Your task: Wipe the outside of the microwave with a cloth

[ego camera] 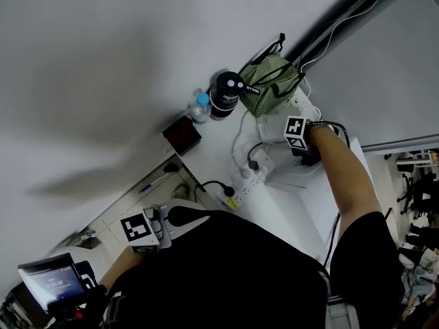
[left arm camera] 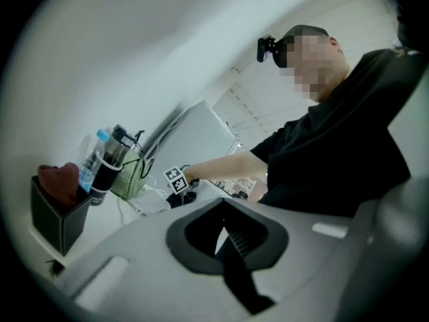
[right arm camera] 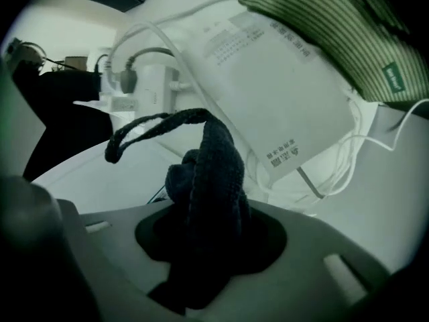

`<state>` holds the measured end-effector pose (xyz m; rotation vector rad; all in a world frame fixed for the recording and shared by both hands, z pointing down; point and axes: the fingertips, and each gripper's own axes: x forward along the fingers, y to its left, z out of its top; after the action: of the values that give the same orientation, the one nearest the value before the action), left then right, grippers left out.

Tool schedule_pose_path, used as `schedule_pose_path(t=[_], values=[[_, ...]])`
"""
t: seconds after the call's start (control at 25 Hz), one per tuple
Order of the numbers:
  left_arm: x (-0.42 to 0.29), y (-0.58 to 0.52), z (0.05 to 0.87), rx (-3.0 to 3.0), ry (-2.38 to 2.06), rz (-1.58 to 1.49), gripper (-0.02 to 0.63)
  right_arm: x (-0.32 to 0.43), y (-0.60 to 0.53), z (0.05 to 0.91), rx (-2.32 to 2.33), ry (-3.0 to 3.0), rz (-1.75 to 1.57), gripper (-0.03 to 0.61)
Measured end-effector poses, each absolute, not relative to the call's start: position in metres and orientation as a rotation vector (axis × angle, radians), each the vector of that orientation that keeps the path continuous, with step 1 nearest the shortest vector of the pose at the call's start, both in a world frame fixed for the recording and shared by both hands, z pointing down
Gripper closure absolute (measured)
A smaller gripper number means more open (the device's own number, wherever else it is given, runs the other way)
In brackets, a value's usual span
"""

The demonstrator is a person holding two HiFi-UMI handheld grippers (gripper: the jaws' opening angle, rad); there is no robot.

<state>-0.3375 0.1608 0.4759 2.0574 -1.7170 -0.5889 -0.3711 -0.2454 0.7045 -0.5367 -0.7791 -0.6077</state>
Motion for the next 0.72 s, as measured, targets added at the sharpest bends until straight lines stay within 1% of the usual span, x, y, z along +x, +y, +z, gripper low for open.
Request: schedule_pose_path(t=[0.2, 0.28, 0.44, 0.72], values=[[-0.338, 0.144, 0.461, 2.186, -1.628, -0.571, 0.611, -0.372, -0.202, 0.601, -0.697, -0.899, -0.489, 0.433], [-0.339, 0.138, 0.455, 2.225, -1.596, -0.573, 0.611, -0.359, -0.177, 0.585, -0.766, -0.882, -0.472, 0.433], [-0.336, 0.136, 0.452, 2.255, -1.56, -0.567, 0.611, -0.345, -0.157, 0.628, -0.751, -0.825, -0.519, 0.434], [-0.336, 0.162, 0.467, 2.106, -1.662, -0.596, 0.611, -0.353, -0.177, 0.718, -0.638, -0.721, -0.679, 0.436]])
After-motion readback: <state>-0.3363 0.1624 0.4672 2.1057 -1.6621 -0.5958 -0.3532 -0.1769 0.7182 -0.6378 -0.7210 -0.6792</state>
